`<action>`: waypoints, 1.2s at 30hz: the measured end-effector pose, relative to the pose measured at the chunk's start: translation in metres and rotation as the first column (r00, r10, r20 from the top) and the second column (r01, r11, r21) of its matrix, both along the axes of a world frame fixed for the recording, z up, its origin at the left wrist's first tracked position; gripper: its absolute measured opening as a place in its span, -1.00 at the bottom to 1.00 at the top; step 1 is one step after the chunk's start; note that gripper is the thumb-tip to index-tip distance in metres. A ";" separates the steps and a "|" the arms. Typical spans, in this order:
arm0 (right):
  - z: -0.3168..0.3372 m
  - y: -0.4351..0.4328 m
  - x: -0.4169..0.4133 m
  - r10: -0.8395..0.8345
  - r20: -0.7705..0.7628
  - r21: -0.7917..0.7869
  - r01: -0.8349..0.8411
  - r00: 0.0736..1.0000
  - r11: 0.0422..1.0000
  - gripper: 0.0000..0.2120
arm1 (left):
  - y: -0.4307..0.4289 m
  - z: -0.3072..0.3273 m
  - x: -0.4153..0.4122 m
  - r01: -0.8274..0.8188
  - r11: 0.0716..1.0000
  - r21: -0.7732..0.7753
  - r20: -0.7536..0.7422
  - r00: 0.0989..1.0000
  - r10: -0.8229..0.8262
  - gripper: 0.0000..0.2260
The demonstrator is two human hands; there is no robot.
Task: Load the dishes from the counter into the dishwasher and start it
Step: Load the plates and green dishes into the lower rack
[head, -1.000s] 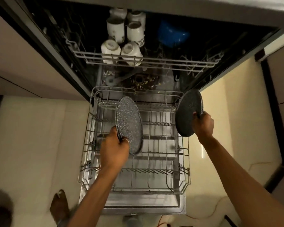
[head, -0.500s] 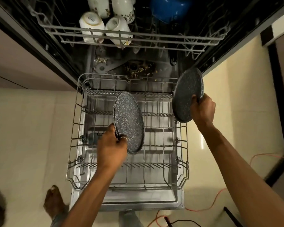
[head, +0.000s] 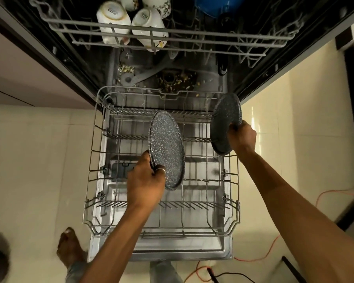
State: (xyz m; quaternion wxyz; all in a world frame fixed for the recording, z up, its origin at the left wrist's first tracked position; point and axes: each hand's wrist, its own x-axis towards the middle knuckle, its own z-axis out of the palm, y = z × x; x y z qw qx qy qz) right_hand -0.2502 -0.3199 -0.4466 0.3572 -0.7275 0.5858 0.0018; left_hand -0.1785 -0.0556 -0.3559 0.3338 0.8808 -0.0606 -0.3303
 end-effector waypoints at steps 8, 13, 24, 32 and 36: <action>0.064 0.026 0.003 0.474 0.163 -0.476 -0.352 0.865 0.806 -0.50 | -0.004 0.011 0.017 0.132 0.986 0.100 0.027 0.990 -0.135 -0.59; 0.108 0.055 0.031 0.899 0.048 -0.326 -0.844 0.435 0.426 -0.35 | 0.001 0.034 0.050 0.447 0.868 0.218 0.140 0.866 -0.481 -0.64; 0.091 0.049 -0.009 0.656 0.084 -0.455 -0.557 0.750 0.695 -0.87 | 0.000 0.030 0.071 0.338 0.941 0.023 0.247 0.910 -0.333 -0.51; 0.062 0.021 0.015 0.058 0.154 -0.164 -0.032 0.986 0.986 -0.67 | 0.022 0.014 0.058 0.299 0.953 0.038 0.104 0.948 -0.301 -0.51; 0.042 0.022 0.023 0.100 0.080 -0.150 -0.087 0.992 0.985 -0.72 | 0.030 0.011 0.053 0.287 0.957 0.035 0.084 0.954 -0.289 -0.48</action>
